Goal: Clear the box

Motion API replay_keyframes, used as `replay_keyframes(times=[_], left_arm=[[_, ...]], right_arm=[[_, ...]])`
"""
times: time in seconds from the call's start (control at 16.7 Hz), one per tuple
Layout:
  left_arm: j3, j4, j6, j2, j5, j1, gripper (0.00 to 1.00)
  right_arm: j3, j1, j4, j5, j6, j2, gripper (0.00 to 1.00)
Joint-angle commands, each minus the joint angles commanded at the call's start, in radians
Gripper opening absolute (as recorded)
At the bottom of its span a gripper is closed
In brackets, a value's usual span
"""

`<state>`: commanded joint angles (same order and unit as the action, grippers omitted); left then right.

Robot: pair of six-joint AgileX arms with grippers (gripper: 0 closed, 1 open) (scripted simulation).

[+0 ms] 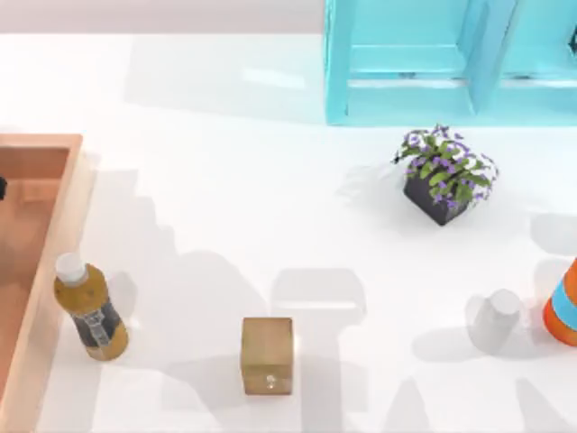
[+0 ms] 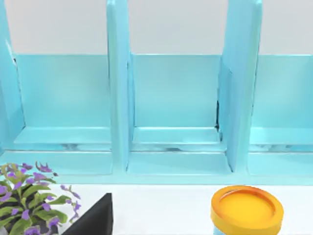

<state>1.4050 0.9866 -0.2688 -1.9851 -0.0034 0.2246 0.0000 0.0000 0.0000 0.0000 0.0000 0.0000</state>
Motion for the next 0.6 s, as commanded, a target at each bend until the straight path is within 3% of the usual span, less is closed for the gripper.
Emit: replay_keyframes(times=[0.18, 0.6], left_arm=[[0.0, 0.0, 0.0, 0.0, 0.0, 0.0, 0.02], [0.0, 0.0, 0.0, 0.0, 0.0, 0.0, 0.0]], right_arm=[[0.0, 0.0, 0.0, 0.0, 0.0, 0.0, 1.0], [0.0, 0.0, 0.0, 0.0, 0.0, 0.0, 1.0]])
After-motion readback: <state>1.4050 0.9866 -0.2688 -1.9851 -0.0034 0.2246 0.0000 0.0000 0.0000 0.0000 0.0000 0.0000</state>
